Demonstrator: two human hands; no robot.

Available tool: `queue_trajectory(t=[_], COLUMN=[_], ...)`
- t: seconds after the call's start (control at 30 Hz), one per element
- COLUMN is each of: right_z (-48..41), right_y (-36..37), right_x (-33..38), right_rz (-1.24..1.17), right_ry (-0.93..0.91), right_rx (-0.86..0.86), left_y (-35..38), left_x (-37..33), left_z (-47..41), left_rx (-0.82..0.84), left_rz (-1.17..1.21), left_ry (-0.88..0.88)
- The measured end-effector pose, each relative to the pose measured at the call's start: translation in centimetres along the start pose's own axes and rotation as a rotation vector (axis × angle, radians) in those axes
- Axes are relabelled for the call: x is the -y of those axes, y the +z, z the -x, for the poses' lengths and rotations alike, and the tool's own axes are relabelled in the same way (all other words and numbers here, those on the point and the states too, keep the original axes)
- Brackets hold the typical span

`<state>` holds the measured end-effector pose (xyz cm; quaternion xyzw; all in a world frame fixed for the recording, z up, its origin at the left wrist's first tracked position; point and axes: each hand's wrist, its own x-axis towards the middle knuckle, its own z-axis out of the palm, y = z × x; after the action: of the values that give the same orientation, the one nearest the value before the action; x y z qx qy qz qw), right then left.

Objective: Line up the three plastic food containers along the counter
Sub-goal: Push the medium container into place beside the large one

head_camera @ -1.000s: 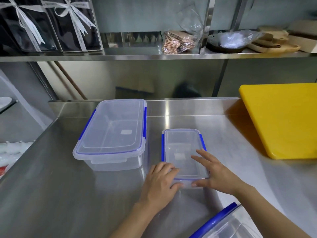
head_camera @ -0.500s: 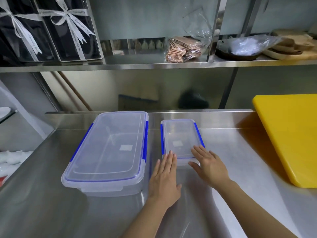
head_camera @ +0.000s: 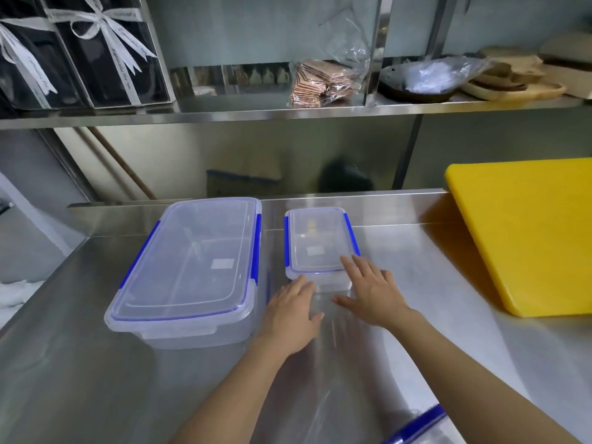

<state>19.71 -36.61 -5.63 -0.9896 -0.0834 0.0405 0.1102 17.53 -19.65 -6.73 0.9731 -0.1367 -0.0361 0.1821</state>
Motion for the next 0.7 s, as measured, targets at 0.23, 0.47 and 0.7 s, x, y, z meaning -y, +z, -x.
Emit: queue_trajectory(t=[0.23,0.47,0.7], right_z=[6.8,14.4,21.8], right_y=[-1.8,-1.9,-0.7], right_x=[-1.6,-2.7,-3.8], right_rz=[-0.09,-0.2,-0.305], right_ry=[0.109,0.227,0.376], right_rx=[0.021,-0.031,-0.095], left_y=[-1.0,-0.8,0.7], left_x=[-3.4,-5.7,-7.7], left_z=[4.8,8.7,11.7], left_rx=[0.079,0.174,0.302], left_rz=[0.189,0.376,0.473], left_ry=[-0.024,-0.029,-0.011])
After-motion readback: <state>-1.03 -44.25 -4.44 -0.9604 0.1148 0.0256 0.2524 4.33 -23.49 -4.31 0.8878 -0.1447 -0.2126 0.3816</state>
